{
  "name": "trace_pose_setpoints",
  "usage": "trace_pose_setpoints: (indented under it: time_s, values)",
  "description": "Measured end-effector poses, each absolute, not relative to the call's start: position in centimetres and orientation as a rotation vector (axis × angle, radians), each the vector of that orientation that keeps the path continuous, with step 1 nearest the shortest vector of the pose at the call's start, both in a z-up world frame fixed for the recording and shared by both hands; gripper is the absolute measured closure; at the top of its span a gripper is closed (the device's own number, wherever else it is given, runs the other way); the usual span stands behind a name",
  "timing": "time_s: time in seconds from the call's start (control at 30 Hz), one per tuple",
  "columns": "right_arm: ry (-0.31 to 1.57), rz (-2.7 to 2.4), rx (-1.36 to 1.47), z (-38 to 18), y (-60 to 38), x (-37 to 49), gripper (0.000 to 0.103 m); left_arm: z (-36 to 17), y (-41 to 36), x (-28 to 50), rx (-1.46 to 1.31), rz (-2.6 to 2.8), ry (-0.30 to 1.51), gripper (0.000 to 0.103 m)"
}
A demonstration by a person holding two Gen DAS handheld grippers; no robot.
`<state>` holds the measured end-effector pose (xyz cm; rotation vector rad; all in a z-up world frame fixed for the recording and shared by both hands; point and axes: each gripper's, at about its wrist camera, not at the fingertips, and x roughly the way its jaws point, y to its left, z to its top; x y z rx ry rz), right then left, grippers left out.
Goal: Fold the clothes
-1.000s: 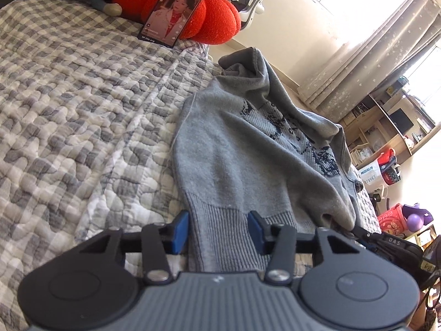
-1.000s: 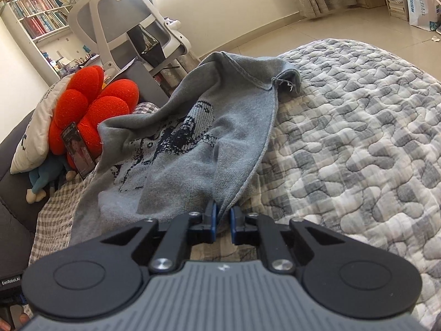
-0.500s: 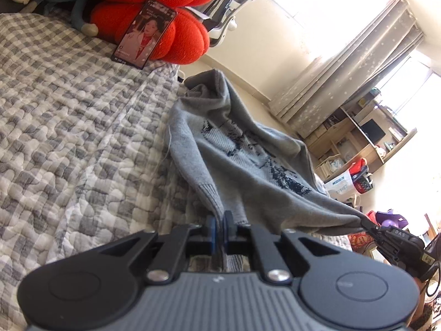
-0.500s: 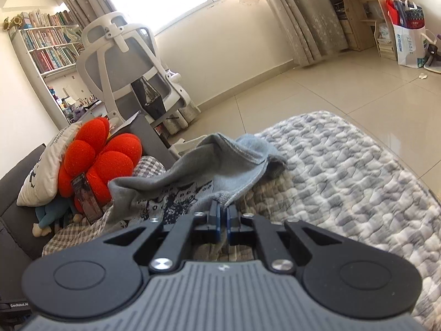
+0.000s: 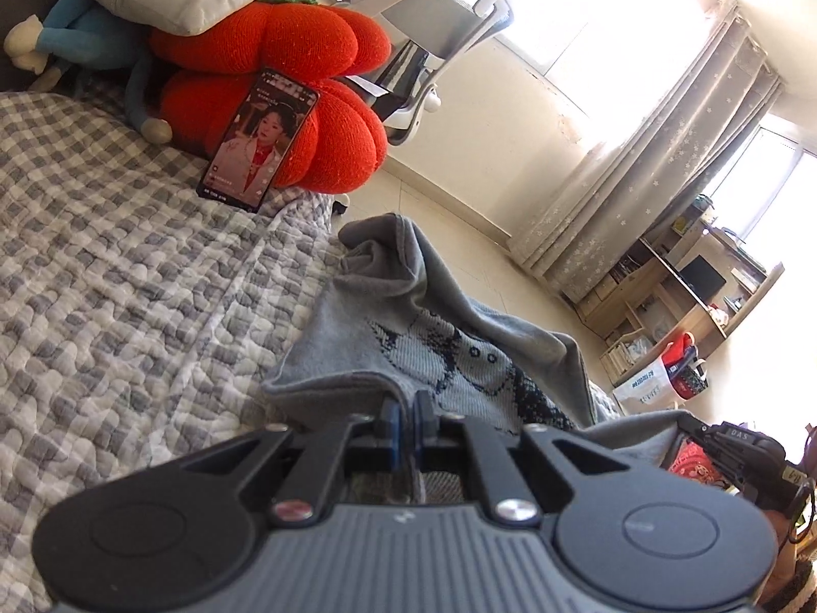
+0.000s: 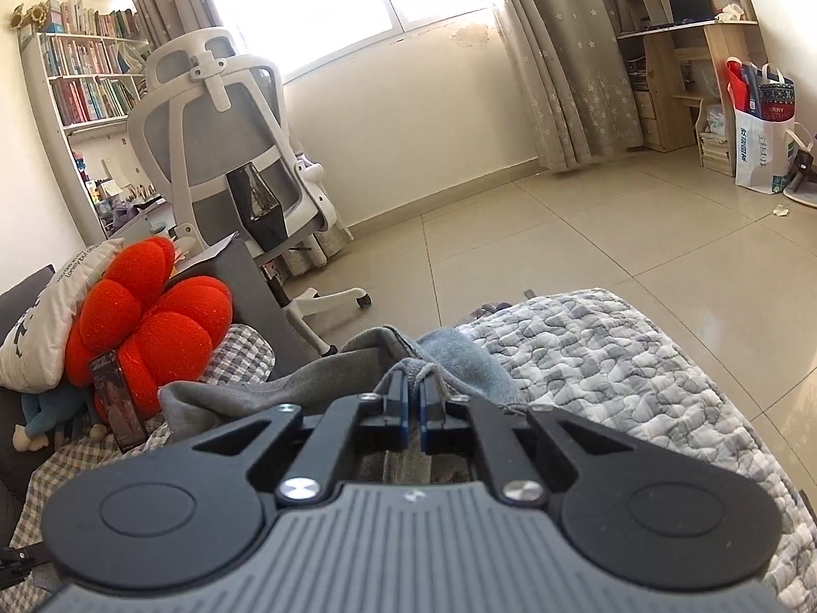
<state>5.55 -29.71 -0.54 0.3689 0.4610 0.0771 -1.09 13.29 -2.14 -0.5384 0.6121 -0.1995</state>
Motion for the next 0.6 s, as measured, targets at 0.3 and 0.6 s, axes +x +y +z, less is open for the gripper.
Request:
trace_pose_setpoints:
  time_s: [0.3,0.6]
  values:
    - [0.507,0.092,0.334,-2.7,-28.0,11.0,0.097,-4.1,15.3,2.4,-0.537,-0.094,0.611,0.098]
    - [0.607,0.081,0.297,-6.1,-26.5,14.4,0.097,-8.1,16.6,4.9,-0.577,-0.035,0.687,0.098]
